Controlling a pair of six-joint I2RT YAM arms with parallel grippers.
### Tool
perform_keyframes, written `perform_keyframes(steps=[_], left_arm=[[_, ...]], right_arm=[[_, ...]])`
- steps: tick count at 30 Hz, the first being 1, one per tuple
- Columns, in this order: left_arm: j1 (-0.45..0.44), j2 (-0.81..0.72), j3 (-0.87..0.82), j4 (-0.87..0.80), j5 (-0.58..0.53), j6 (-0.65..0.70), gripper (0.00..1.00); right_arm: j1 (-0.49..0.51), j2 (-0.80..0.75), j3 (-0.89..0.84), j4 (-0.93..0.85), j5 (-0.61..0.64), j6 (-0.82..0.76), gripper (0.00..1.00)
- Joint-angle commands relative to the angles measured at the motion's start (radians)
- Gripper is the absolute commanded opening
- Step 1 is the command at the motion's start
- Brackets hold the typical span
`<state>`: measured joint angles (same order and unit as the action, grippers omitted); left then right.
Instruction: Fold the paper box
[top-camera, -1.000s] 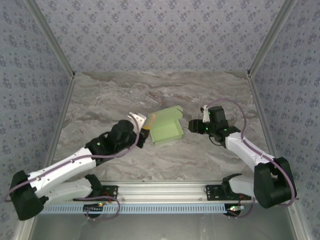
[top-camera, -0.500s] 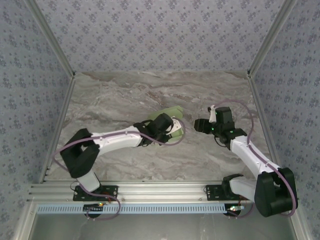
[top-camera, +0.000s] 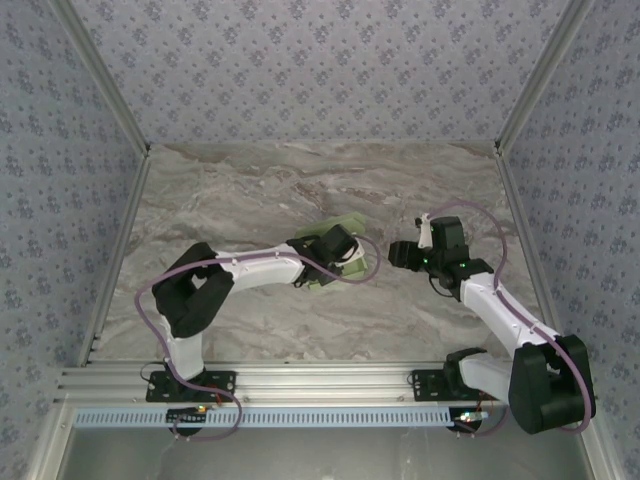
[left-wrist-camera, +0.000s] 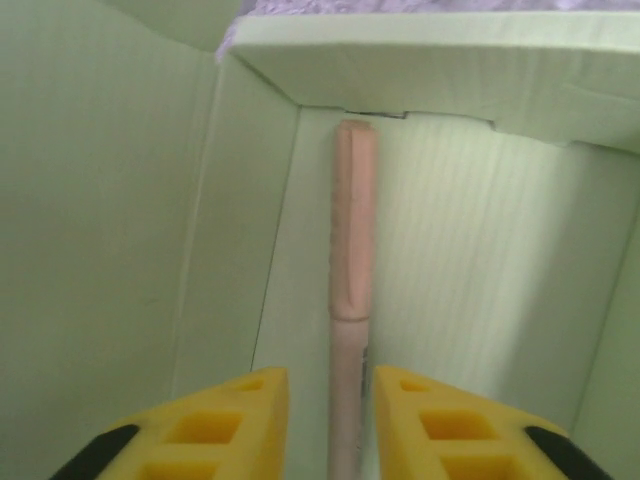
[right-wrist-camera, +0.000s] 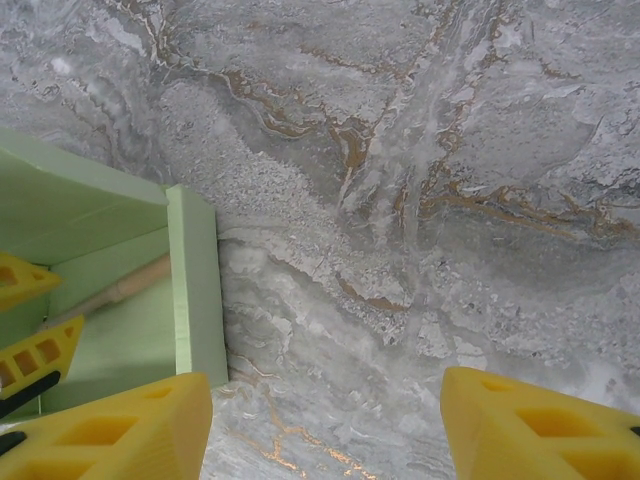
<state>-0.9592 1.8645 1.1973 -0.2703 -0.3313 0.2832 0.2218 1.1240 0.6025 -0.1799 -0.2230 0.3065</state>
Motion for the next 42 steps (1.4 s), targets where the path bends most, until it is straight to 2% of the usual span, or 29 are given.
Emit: perform_keyframes(steps=[1, 6, 14, 19, 23, 26, 30, 35, 42], left_arm=[[0.004, -0.048, 0.015, -0.025, -0.015, -0.01, 0.33], [0.005, -0.151, -0.019, -0.025, 0.071, -0.06, 0.37], [0.033, -0.485, -0.199, 0.018, 0.28, -0.258, 0.42], [0.138, -0.713, -0.332, 0.025, 0.366, -0.397, 0.46], [0.313, -0.844, -0.411, 0.031, 0.451, -0.506, 0.49], [0.435, -0.861, -0.456, 0.032, 0.489, -0.593, 0.54], [0.567, -0.789, -0.512, 0.127, 0.665, -0.709, 0.58], [0.576, -0.731, -0.51, 0.168, 0.647, -0.663, 0.62], [0.576, -0.667, -0.488, 0.188, 0.651, -0.535, 0.67]], right_arm=[[-0.001, 0.007, -0.002, 0.003, -0.019, 0.003, 0.64], [0.04, 0.012, 0.017, -0.01, 0.01, -0.007, 0.64], [0.192, 0.146, 0.071, 0.068, 0.001, 0.007, 0.65], [0.237, 0.267, 0.09, 0.188, -0.044, 0.051, 0.64], [0.282, 0.315, 0.112, 0.205, -0.019, 0.06, 0.63], [0.299, 0.333, 0.1, 0.232, -0.03, 0.08, 0.63], [0.326, 0.335, 0.09, 0.239, -0.021, 0.093, 0.62], [0.335, 0.325, 0.08, 0.239, -0.044, 0.101, 0.62], [0.279, 0.231, 0.119, 0.111, 0.061, 0.015, 0.63]])
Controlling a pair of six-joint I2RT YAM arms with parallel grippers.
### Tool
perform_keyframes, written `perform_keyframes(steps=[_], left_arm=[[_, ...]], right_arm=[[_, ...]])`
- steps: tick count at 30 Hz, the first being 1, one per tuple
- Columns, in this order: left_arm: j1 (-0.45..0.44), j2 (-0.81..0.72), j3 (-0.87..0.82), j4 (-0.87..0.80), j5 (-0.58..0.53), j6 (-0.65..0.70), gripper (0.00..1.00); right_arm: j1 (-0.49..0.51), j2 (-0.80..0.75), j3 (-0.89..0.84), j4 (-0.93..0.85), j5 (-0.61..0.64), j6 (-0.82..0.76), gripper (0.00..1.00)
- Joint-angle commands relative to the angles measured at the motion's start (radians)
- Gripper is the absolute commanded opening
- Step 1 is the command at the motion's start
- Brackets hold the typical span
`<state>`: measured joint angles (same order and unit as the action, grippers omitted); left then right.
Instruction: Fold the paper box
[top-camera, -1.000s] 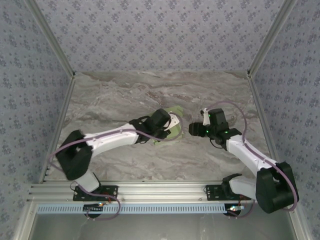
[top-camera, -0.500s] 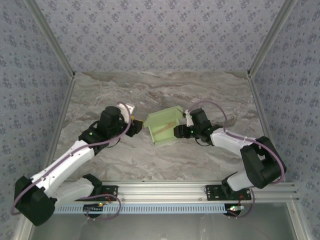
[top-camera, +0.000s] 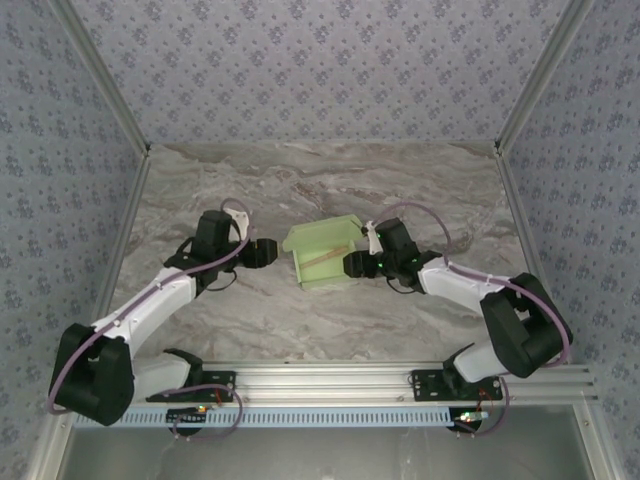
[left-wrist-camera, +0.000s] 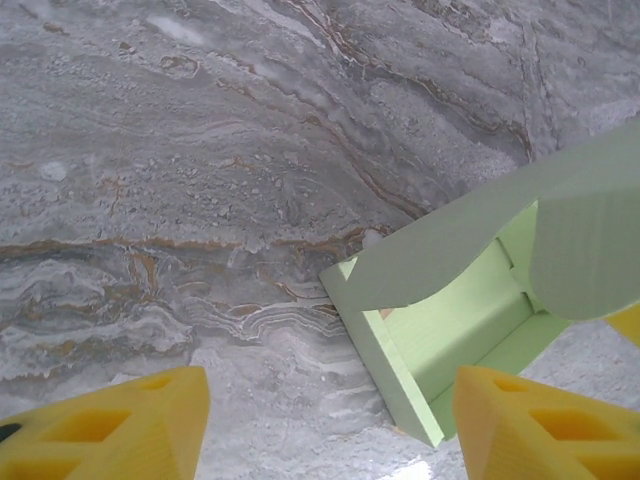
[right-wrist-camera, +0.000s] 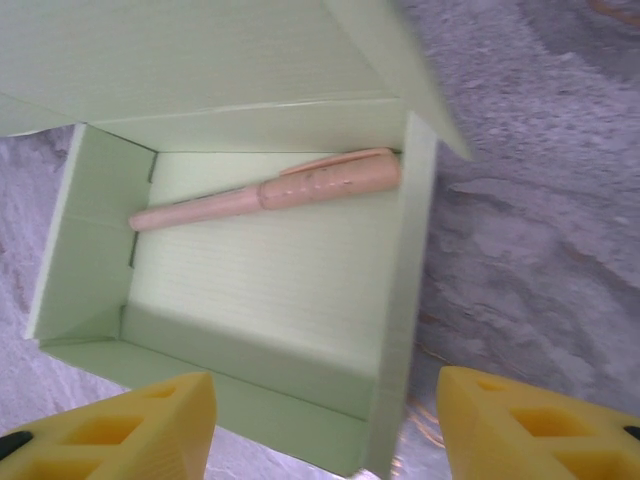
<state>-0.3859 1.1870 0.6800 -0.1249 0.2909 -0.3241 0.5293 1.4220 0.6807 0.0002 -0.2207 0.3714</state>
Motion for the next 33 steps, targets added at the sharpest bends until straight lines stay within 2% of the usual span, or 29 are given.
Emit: perform_keyframes(steps=[1, 5, 15, 26, 33], left_arm=[[0.001, 0.012, 0.018, 0.049, 0.022, 0.089, 0.67], [-0.008, 0.007, -0.042, 0.139, 0.016, 0.132, 0.7], [-0.047, 0.109, -0.042, 0.334, 0.061, 0.305, 0.72], [-0.082, 0.207, 0.039, 0.297, 0.08, 0.364, 0.71], [-0.091, 0.219, 0.07, 0.254, 0.067, 0.378, 0.65]], right_arm=[[-0.04, -0.087, 0.047, -0.083, 0.07, -0.071, 0.63], [-0.072, -0.137, 0.059, -0.088, 0.122, -0.186, 0.64], [-0.103, -0.038, 0.137, 0.05, -0.024, -0.45, 0.61], [-0.091, 0.076, 0.218, 0.063, -0.05, -0.559, 0.56], [-0.088, 0.09, 0.22, 0.054, -0.05, -0.579, 0.53]])
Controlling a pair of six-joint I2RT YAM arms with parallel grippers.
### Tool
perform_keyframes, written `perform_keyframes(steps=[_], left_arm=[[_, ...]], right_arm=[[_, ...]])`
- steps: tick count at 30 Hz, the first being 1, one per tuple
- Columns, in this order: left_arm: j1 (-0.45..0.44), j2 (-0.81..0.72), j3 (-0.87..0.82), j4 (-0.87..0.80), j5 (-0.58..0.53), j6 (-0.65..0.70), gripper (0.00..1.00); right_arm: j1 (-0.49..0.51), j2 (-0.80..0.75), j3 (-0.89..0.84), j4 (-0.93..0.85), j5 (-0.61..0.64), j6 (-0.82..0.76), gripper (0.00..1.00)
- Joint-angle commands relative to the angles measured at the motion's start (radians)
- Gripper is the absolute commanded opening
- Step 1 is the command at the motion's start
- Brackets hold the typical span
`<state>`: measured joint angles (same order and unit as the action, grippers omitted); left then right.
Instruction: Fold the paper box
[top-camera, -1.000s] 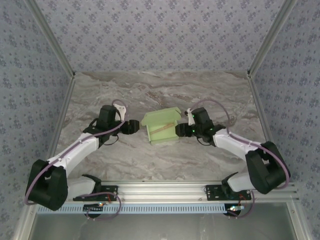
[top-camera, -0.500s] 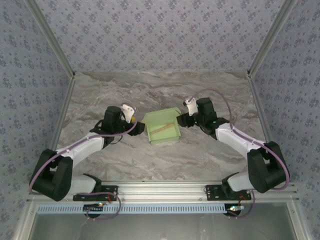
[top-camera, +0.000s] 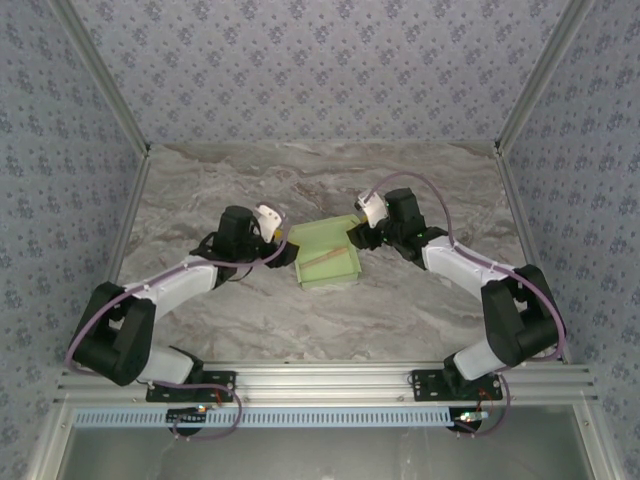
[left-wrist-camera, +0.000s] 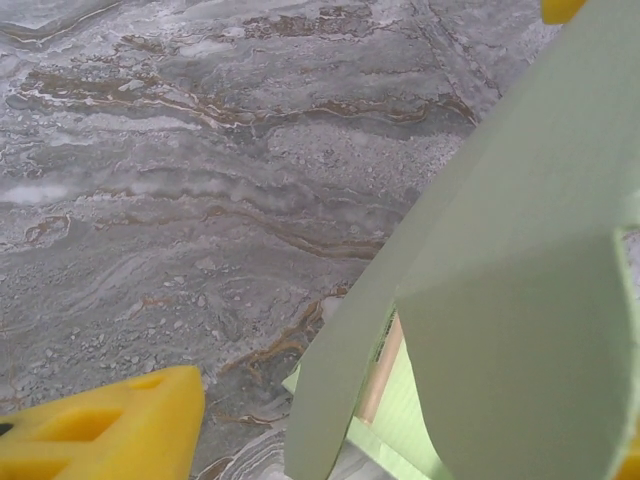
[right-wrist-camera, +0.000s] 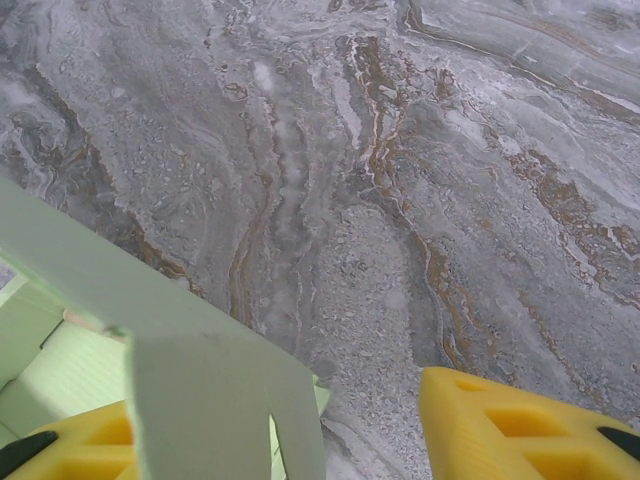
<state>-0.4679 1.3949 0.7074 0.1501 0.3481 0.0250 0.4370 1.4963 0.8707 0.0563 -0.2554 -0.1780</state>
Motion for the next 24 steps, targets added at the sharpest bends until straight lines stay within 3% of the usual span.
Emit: perform_keyframes(steps=[1, 14, 24], left_arm=[[-0.01, 0.015, 0.049, -0.03, 0.008, 0.031, 0.63], [-0.022, 0.049, 0.096, -0.089, -0.026, 0.043, 0.45], [-0.029, 0.054, 0.107, -0.106, -0.084, 0.032, 0.31]], right_arm=[[0.005, 0.017, 0.032, -0.005, -0.015, -0.033, 0.52], [0.005, 0.038, 0.054, -0.026, -0.016, -0.053, 0.46], [0.028, 0.056, 0.072, -0.047, 0.0, -0.066, 0.33]])
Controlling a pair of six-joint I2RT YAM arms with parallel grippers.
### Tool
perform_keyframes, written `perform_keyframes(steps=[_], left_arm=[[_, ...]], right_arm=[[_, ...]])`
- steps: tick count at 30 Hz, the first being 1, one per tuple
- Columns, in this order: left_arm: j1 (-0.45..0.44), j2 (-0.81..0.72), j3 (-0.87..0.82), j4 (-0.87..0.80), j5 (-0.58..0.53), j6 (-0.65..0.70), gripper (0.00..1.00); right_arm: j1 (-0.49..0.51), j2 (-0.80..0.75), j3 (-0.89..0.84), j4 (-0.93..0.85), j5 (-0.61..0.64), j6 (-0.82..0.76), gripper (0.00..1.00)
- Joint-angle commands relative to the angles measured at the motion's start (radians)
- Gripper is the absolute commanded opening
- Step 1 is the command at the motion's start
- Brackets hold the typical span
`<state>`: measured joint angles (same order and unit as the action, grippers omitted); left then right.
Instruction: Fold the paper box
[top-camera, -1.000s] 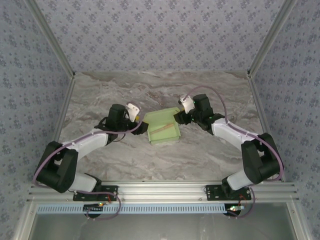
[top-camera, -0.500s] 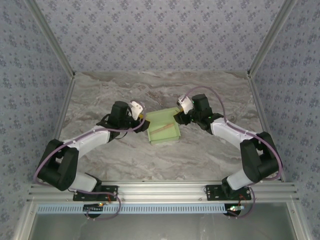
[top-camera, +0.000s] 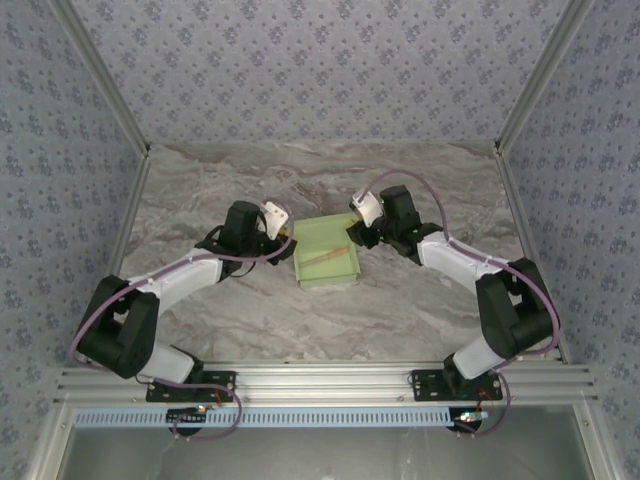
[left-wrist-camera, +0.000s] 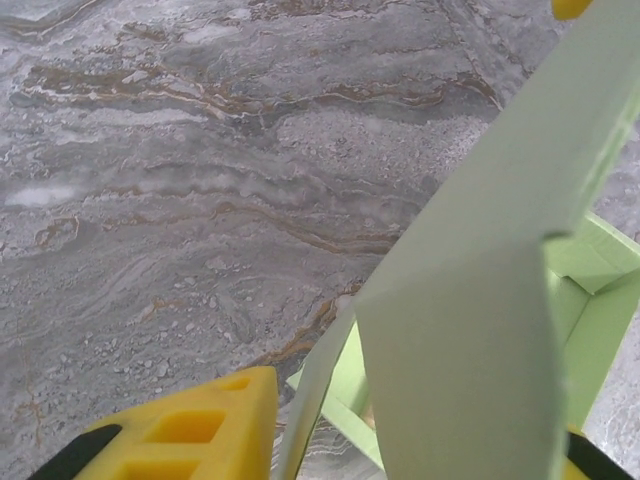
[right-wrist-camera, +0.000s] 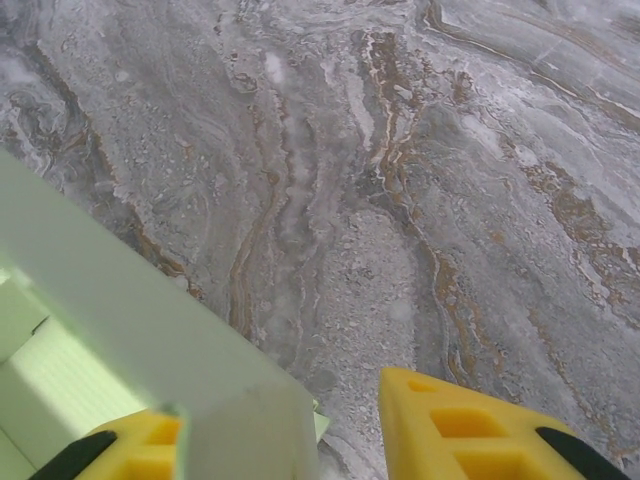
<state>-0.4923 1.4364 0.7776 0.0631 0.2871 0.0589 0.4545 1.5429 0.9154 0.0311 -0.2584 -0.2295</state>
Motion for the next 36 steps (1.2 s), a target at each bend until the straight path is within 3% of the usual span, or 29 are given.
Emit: perform_keyframes(steps=[1, 9, 22, 31, 36], left_arm=[[-0.007, 0.011, 0.04, -0.022, -0.032, -0.003, 0.3], [-0.01, 0.01, 0.041, -0.033, -0.072, 0.001, 0.29], [-0.015, 0.04, 0.063, -0.038, -0.027, 0.007, 0.2], [-0.013, 0.05, 0.093, -0.075, -0.004, 0.052, 0.4], [-0.009, 0.071, 0.118, -0.091, 0.032, 0.07, 0.41]], right_arm=[[0.013, 0.009, 0.025, -0.025, 0.01, -0.013, 0.33], [0.021, 0.002, 0.027, -0.049, 0.057, -0.019, 0.37], [0.015, -0.038, 0.016, -0.096, 0.072, -0.021, 0.46], [-0.003, -0.058, 0.016, -0.13, 0.064, -0.027, 0.47], [-0.006, -0.063, 0.021, -0.143, 0.064, -0.031, 0.47]])
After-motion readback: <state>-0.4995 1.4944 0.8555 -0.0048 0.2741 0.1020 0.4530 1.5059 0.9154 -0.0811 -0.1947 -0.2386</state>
